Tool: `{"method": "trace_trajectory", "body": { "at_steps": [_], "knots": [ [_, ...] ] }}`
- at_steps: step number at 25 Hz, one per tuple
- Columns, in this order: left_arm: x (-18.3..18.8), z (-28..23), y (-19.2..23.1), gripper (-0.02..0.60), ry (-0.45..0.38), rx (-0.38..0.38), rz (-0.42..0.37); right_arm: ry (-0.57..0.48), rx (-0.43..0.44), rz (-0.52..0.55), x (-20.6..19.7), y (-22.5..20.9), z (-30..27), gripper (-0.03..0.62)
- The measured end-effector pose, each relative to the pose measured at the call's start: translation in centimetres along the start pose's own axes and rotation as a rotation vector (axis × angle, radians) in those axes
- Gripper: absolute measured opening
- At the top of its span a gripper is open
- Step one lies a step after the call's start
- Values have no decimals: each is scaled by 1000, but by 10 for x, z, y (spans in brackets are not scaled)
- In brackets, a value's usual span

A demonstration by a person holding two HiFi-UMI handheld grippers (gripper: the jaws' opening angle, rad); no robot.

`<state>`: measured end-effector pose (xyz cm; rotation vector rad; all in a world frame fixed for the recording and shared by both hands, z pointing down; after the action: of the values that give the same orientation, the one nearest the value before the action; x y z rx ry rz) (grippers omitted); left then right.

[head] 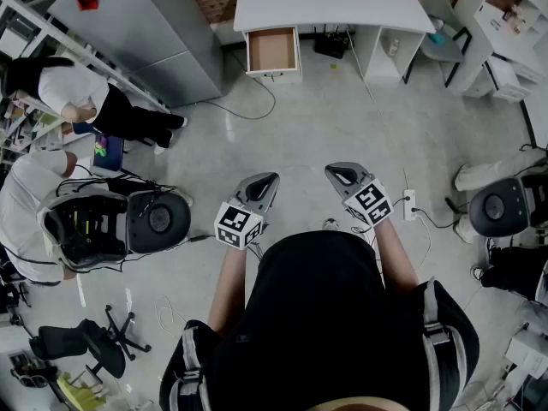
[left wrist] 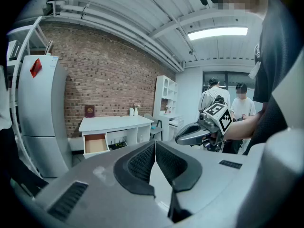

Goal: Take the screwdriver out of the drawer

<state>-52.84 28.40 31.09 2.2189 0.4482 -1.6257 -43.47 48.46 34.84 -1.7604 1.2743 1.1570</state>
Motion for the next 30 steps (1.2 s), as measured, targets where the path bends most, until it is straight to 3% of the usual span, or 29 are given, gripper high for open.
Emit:
{"method": "trace_trajectory", "body": {
  "at_steps": [7,22,30],
  "knots": [
    [9,-33,-6,18,-2,36,-1,3,23,37,-5,-37,7,55],
    [7,-65,-19,18,7,120,45,3,122,0,-24,-69,20,55],
    [12,-100,-31,18,22,101,12,3,142,-5,-35,-89,24,55]
  ]
}}
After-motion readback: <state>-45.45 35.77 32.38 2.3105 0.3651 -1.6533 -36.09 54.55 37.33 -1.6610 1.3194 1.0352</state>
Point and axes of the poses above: the fingertips, and each gripper's own axes: z backward along the fingers, y to its left, x out of its top, the point moved 7 cm from there along z, backward along the fingers, and after that the axes turned 2 degrees about -y, right-handed, at the moved point
